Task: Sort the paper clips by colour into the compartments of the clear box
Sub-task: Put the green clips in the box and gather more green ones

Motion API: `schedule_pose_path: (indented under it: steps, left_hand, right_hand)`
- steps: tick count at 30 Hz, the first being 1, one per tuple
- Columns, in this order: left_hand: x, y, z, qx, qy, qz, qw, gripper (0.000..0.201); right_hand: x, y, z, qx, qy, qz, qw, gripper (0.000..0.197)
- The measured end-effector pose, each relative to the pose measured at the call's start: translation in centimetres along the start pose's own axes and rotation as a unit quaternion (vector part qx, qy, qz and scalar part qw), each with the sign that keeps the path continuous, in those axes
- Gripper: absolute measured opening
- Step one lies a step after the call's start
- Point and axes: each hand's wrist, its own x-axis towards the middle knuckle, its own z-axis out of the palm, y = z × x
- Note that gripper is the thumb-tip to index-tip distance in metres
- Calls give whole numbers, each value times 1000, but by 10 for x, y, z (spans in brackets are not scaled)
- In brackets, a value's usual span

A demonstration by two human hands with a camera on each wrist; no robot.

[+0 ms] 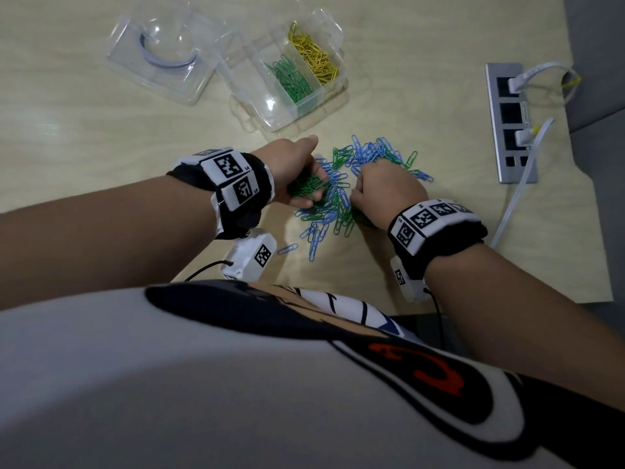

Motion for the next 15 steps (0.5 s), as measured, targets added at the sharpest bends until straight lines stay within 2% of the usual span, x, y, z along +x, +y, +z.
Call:
schedule_pose_path:
  steps: [3, 5, 8, 10, 12, 14, 15]
  left_hand:
    - [1, -2, 1, 5, 0, -1, 1000, 56]
    - [2, -3, 1, 2, -4, -2, 1000, 56]
    - [5, -5, 2, -21, -7, 4, 1000, 51]
    - [5, -5, 1, -37, -11, 5, 999, 48]
    - [5, -5, 0, -41, -22, 4, 999, 48]
    - [5, -5, -3, -35, -29, -1, 999, 51]
    - [4, -5, -4, -33, -32, -3, 999, 52]
  right_hand:
    - [-4, -3, -5, -8, 0, -3, 1000, 19]
    - [-7, -9, -11, 76, 35, -29, 996, 10]
    - [-13, -24, -16, 243, 50, -91, 965, 3]
    - [-15, -29, -17, 305, 56, -106, 945, 6]
    - [-7, -28, -15, 316, 96, -94, 939, 9]
    - [8, -20, -12, 254, 134, -72, 955, 15]
    - [14, -16, -12, 204, 132, -67, 968, 22]
